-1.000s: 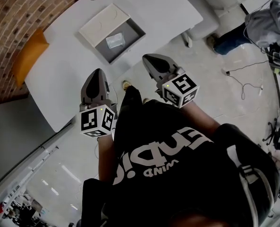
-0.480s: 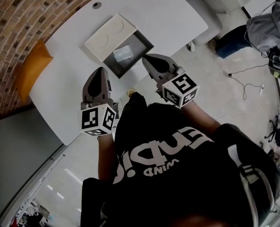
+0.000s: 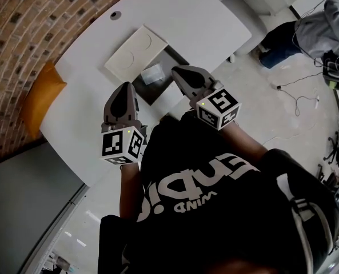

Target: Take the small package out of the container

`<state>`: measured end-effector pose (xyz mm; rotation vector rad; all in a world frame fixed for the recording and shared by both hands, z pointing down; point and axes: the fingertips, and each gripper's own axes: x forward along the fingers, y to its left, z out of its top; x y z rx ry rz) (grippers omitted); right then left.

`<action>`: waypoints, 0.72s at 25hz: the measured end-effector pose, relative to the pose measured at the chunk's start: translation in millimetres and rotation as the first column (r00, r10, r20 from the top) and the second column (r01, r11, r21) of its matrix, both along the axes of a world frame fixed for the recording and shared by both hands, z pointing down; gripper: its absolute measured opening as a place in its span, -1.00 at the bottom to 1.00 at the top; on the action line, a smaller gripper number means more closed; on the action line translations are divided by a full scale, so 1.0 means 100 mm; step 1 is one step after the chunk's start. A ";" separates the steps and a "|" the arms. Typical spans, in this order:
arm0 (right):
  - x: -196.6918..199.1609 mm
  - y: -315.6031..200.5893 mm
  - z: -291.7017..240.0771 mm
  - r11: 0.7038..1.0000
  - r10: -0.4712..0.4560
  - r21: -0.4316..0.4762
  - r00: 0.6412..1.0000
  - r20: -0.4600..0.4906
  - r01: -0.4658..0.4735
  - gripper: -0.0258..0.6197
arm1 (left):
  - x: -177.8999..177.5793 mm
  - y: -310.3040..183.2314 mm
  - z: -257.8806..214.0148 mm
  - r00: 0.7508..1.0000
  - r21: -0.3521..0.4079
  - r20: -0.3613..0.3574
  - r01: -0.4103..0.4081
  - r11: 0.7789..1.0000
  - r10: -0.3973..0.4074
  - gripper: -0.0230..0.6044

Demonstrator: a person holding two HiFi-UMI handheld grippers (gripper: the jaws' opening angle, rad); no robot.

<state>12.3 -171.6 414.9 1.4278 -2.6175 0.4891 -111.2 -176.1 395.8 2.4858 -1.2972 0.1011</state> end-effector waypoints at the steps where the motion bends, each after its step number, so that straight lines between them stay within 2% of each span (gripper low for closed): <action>1: 0.01 -0.02 -0.01 1.000 0.000 0.001 1.000 0.000 0.000 -0.92 | 0.01 -0.02 -0.01 1.000 -0.001 0.000 -0.001 1.000 0.001 -0.91; 7: 0.11 -0.16 -0.09 1.000 -0.004 0.016 1.000 0.017 0.004 -0.92 | 0.09 -0.12 -0.06 1.000 -0.004 0.010 0.007 1.000 -0.007 -0.91; 18: 0.13 -0.36 -0.19 0.994 -0.094 0.061 0.995 0.032 0.092 -0.92 | 0.24 -0.21 -0.11 0.998 0.003 0.000 0.064 0.998 -0.064 -0.91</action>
